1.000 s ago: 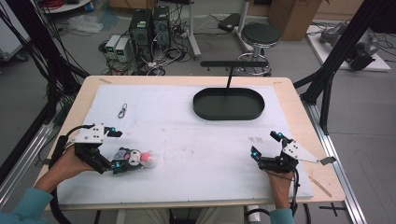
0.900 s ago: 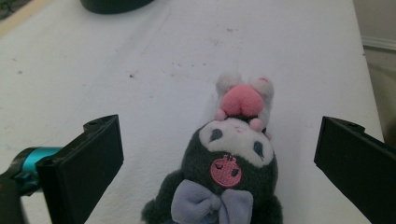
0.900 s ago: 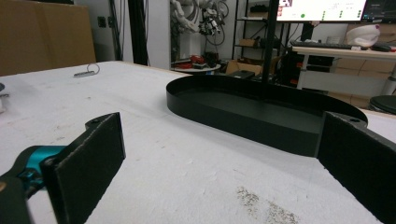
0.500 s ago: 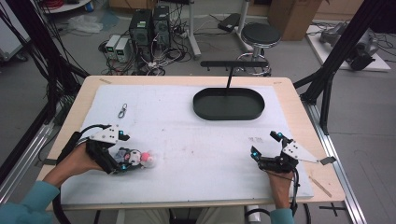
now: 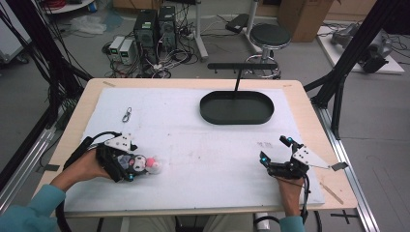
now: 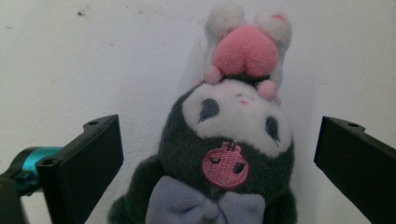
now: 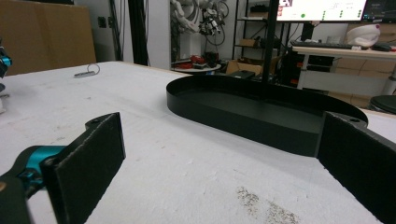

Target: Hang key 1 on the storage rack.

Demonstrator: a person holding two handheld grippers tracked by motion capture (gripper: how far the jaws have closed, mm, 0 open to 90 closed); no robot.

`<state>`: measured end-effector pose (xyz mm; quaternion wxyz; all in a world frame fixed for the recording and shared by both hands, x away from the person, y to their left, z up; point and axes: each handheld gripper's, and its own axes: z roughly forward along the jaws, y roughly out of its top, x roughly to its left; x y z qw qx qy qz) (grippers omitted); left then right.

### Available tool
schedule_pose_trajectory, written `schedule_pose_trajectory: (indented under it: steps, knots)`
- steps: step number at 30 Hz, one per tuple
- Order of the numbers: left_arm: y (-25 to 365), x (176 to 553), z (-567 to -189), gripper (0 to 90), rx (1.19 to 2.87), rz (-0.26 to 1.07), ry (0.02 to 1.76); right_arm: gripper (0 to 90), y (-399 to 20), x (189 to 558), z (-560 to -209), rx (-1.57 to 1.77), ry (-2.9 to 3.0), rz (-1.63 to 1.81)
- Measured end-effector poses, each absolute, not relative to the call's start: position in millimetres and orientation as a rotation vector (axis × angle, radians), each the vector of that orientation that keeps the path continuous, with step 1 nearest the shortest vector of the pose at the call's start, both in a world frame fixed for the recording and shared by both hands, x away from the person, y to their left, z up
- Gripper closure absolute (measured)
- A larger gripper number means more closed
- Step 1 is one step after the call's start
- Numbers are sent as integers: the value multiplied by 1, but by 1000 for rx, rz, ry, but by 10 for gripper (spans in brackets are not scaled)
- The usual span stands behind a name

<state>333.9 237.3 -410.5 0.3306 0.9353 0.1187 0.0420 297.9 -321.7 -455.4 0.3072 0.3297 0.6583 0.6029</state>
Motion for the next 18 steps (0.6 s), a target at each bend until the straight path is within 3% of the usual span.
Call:
schedule_pose_trajectory:
  steps: [17, 18]
  knots:
    - [230, 337, -421, 20, 2529, 80, 317, 8, -322, 299, -455, 868, 1738, 1598]
    - [230, 337, -421, 66, 2530, 78, 314, 8, -322, 298, -455, 868, 1738, 1599]
